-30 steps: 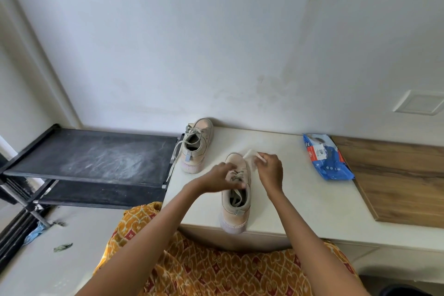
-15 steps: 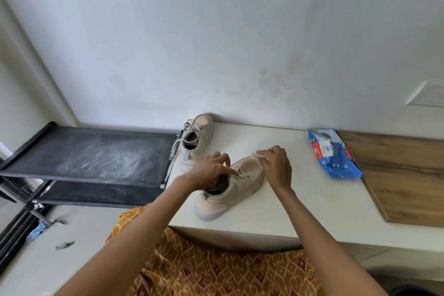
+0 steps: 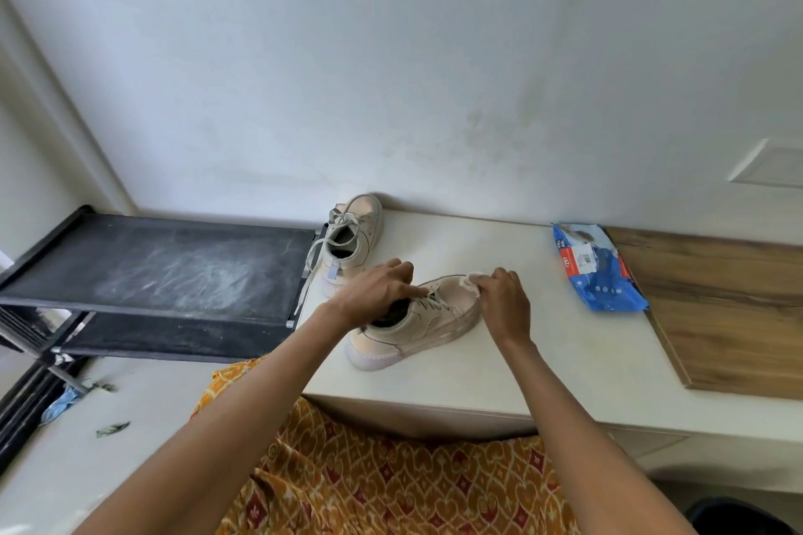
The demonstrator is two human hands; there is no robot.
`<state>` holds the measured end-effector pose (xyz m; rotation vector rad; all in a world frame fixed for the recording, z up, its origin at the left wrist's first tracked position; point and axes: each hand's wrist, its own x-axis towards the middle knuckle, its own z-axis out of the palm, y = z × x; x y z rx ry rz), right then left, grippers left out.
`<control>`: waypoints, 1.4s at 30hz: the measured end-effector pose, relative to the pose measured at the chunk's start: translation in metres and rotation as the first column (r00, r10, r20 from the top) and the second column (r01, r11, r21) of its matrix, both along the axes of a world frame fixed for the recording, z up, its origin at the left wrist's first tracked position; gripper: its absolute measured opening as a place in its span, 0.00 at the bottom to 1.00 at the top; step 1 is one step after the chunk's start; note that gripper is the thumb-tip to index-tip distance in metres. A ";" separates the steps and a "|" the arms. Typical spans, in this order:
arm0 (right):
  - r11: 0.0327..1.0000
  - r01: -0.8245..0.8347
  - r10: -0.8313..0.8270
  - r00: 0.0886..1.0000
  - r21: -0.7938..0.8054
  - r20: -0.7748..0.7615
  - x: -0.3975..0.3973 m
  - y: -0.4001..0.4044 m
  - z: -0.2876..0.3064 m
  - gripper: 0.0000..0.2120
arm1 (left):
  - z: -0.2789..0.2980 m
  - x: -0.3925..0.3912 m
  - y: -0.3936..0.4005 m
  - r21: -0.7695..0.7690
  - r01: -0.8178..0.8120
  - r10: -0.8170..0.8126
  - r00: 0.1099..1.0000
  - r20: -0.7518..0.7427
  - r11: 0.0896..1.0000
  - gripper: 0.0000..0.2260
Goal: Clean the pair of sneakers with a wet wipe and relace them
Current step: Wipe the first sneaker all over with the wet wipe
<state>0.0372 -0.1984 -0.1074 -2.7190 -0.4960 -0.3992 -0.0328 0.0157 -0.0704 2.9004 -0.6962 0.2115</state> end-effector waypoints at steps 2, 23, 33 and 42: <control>0.993 -0.118 0.117 0.993 -0.011 -0.027 -0.017 0.008 -0.005 0.11 | -0.001 0.000 0.001 0.000 -0.012 0.012 1.000 0.001 1.000 0.16; 0.984 -0.174 0.178 0.970 -0.038 0.166 -0.039 0.014 -0.010 0.15 | -0.041 -0.052 -0.017 -0.049 -0.231 0.236 0.956 0.176 0.972 0.23; 0.999 -0.033 0.027 0.987 0.032 0.159 -0.016 0.009 0.000 0.13 | -0.048 -0.046 -0.009 0.015 -0.211 0.205 0.963 0.173 0.977 0.22; 0.976 -0.056 0.099 0.974 -0.210 0.205 -0.008 -0.017 -0.009 0.15 | -0.048 -0.038 -0.004 0.021 -0.184 0.178 0.970 0.168 0.983 0.22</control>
